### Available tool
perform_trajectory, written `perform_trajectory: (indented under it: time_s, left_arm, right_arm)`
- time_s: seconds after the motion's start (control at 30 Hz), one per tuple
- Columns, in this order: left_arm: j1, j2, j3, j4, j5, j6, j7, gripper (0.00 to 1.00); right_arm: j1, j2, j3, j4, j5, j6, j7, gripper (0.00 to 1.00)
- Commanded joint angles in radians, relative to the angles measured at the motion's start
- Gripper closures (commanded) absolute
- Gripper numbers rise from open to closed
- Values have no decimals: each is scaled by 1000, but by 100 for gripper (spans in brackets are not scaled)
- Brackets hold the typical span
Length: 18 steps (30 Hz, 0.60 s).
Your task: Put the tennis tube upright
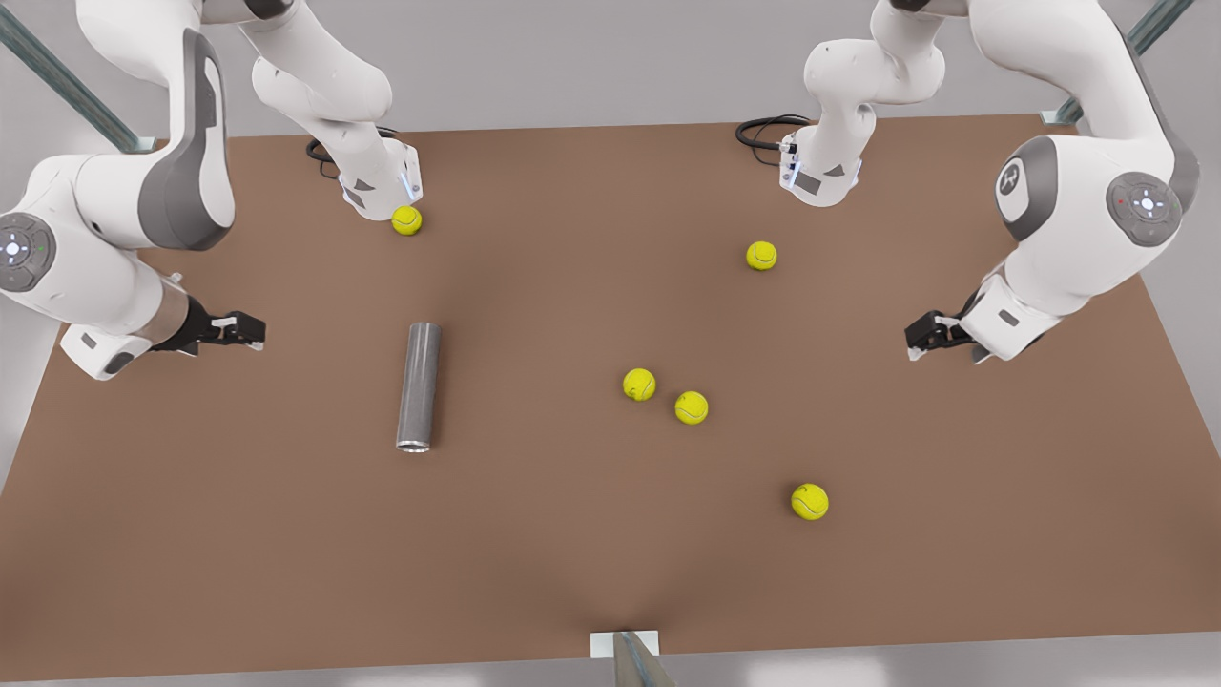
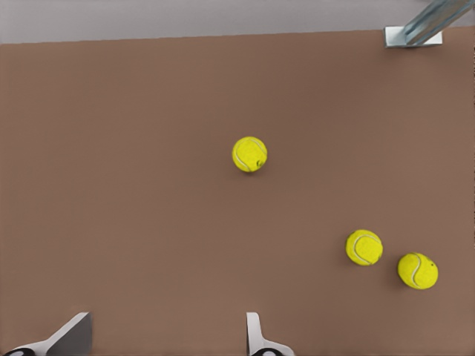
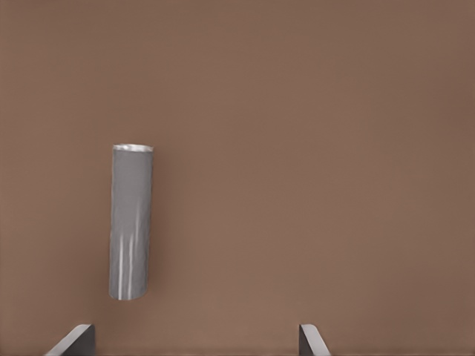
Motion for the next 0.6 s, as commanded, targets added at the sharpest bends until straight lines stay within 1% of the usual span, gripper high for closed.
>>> perform_trajectory:
  time_s: [0.0, 0.2, 0.27, 0.33, 0.57]
  left_arm:
    - [2, 0, 0, 0, 0, 0, 1, 1]
    - [-5, -6, -3, -8, 1, -11, -1, 1]
    - [-7, -11, -5, -9, 0, -18, -2, 1]
    - [-10, -16, -8, -11, 0, -20, -5, 1]
    - [-8, -9, -28, -8, -8, -41, -19, 1]
  right_arm:
    - [0, 0, 0, 0, 0, -2, 0, 0]
    - [3, 3, 0, -6, 0, 3, 0, 0]
    - [-1, 34, 0, -11, 0, 31, 0, 0]
    - [-9, 72, 0, -57, 0, 100, 0, 0]
    - [-7, 213, 2, -72, 0, 252, 5, 0]
